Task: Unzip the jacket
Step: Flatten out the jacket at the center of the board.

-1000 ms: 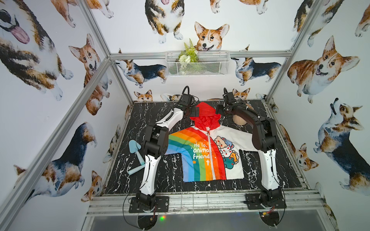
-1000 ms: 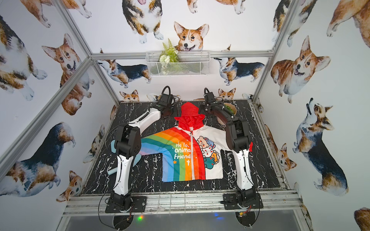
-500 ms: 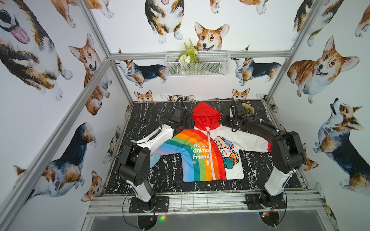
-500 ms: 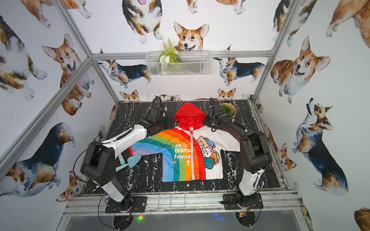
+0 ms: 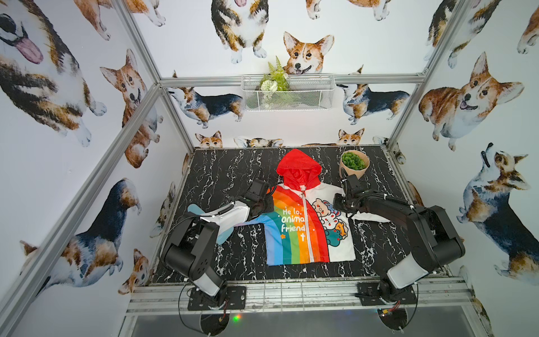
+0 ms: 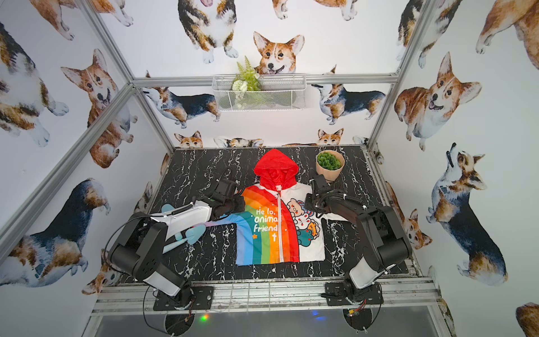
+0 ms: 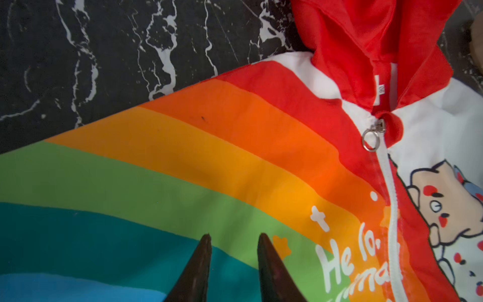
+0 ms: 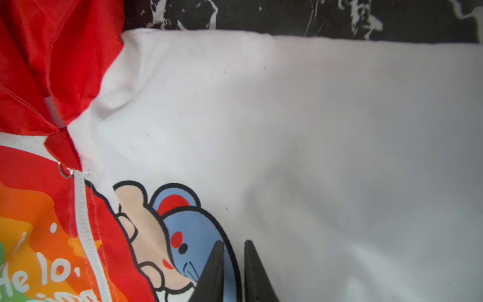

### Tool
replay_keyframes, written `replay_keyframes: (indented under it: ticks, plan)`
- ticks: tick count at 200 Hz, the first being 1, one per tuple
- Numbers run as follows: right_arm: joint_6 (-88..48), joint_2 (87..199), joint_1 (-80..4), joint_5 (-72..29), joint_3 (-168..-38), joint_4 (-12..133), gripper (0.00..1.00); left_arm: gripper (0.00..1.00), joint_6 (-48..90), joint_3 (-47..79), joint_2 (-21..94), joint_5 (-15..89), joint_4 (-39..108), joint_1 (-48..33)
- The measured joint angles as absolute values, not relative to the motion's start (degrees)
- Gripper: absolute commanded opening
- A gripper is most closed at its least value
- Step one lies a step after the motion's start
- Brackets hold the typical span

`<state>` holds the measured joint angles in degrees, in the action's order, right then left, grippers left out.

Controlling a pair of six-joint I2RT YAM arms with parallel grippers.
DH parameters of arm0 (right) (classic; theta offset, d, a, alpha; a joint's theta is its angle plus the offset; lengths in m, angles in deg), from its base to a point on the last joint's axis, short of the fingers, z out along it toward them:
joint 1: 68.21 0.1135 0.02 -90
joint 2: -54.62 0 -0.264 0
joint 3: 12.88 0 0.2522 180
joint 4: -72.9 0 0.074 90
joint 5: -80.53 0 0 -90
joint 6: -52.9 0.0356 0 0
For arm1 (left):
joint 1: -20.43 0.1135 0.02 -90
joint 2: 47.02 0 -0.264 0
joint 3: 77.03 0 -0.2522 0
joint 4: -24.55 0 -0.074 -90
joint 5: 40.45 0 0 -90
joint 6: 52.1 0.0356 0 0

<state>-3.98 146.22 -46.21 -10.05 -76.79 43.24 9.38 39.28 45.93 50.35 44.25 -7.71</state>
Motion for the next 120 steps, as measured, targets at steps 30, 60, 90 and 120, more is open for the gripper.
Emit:
replay_keyframes:
  ticks: [30, 60, 90, 120]
  plan:
    - [-4.35, 145.95, -46.08, -13.77, -75.55, 46.32, 0.19, 0.38, 9.84, 36.46, 48.24, 48.41, 43.63, -7.76]
    - [-5.42, 146.24, -43.74, -17.96, -76.29, 51.0, 0.2, 0.42, 12.03, 29.07, 53.82, 44.32, 41.65, -9.75]
    - [-5.38, 153.32, -42.34, -23.12, -81.32, 55.85, 0.19, 0.41, 13.32, 20.74, 61.47, 40.32, 39.72, -12.7]
    - [-3.98, 161.08, -42.38, -26.55, -86.61, 58.0, 0.19, 0.41, 13.25, 16.02, 66.89, 38.55, 39.59, -13.22]
